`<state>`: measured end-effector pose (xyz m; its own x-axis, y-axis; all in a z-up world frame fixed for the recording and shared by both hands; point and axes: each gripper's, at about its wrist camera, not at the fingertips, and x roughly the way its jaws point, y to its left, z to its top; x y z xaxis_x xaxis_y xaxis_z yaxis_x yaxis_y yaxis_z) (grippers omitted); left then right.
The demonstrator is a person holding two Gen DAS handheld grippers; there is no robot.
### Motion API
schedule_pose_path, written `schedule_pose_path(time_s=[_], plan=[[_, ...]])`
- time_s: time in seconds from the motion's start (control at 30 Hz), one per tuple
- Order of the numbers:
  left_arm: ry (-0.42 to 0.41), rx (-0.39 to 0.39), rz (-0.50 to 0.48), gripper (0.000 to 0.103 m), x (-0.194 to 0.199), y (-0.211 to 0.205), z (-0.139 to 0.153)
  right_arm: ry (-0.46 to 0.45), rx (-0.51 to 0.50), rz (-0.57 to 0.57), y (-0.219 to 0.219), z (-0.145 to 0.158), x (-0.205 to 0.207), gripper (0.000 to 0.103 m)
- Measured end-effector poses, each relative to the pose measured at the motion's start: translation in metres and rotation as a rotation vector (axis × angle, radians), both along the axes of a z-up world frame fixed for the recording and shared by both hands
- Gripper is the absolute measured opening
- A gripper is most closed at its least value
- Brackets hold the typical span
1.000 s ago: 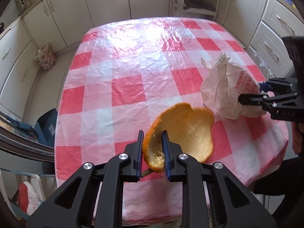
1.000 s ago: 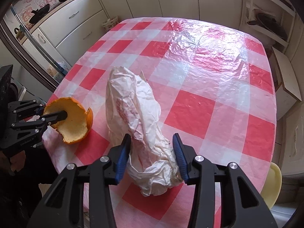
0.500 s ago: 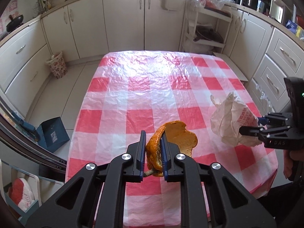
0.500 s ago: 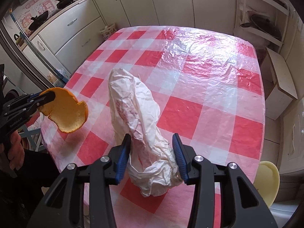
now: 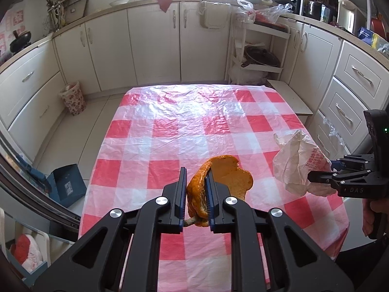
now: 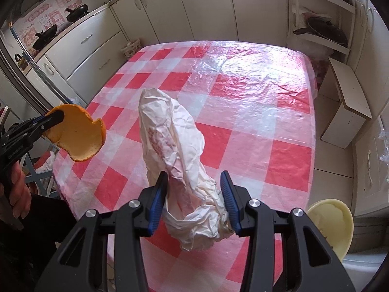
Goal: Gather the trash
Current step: 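Carry the peel and plastic bag toward the yellow basin with both tools, then open both tools over the yellow basin to drop the peel and bag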
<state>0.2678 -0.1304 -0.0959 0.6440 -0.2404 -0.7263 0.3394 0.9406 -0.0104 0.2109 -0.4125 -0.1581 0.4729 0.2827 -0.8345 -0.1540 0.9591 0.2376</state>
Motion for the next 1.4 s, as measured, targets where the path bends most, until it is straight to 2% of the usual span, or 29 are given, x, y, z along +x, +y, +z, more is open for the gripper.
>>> schedule_pose_path(time_s=[0.23, 0.33, 0.43, 0.53, 0.7, 0.73, 0.77, 0.83, 0.9, 1.0, 1.13, 1.23, 1.3, 1.37, 1.4], plan=[[-0.018, -0.026, -0.075, 0.013, -0.007, -0.044, 0.005, -0.016, 0.008, -0.133, -0.056, 0.003, -0.015, 0.044], [-0.018, -0.054, -0.123, 0.013, -0.010, -0.070, 0.008, -0.024, 0.010, -0.226, -0.094, 0.004, -0.026, 0.044], [-0.007, -0.091, -0.161, 0.013, -0.015, -0.096, 0.012, -0.008, -0.032, -0.324, -0.131, -0.004, -0.037, 0.044], [0.014, -0.125, -0.209, 0.013, -0.025, -0.130, 0.016, 0.056, -0.070, -0.423, -0.169, -0.025, -0.047, 0.044], [0.061, -0.156, -0.293, 0.014, -0.042, -0.201, 0.009, 0.203, -0.109, -0.515, -0.209, -0.070, -0.052, 0.044], [0.078, -0.162, -0.303, 0.013, -0.044, -0.214, 0.005, 0.238, -0.105, -0.526, -0.214, -0.079, -0.052, 0.047], [0.100, -0.166, -0.310, 0.013, -0.046, -0.228, -0.001, 0.286, -0.081, -0.532, -0.222, -0.092, -0.052, 0.056], [0.152, -0.166, -0.324, 0.013, -0.049, -0.256, -0.016, 0.311, -0.057, -0.581, -0.234, -0.100, -0.057, 0.062], [0.195, -0.139, -0.342, 0.013, -0.056, -0.285, -0.034, 0.280, 0.006, -0.657, -0.251, -0.091, -0.064, 0.065], [0.254, -0.091, -0.357, 0.013, -0.066, -0.318, -0.061, 0.161, 0.117, -0.754, -0.272, -0.059, -0.080, 0.066], [0.349, -0.014, -0.362, 0.014, -0.074, -0.365, -0.100, 0.018, 0.215, -0.770, -0.278, -0.017, -0.085, 0.070], [0.398, 0.049, -0.351, 0.014, -0.075, -0.394, -0.125, -0.091, 0.217, -0.746, -0.272, 0.018, -0.087, 0.073], [0.445, 0.077, -0.346, 0.020, -0.072, -0.411, -0.141, -0.152, 0.217, -0.732, -0.266, 0.036, -0.088, 0.076], [0.454, 0.088, -0.339, 0.029, -0.072, -0.418, -0.148, -0.206, 0.211, -0.720, -0.263, 0.049, -0.088, 0.080], [0.442, 0.097, -0.336, 0.038, -0.074, -0.419, -0.147, -0.228, 0.207, -0.714, -0.261, 0.053, -0.087, 0.081]])
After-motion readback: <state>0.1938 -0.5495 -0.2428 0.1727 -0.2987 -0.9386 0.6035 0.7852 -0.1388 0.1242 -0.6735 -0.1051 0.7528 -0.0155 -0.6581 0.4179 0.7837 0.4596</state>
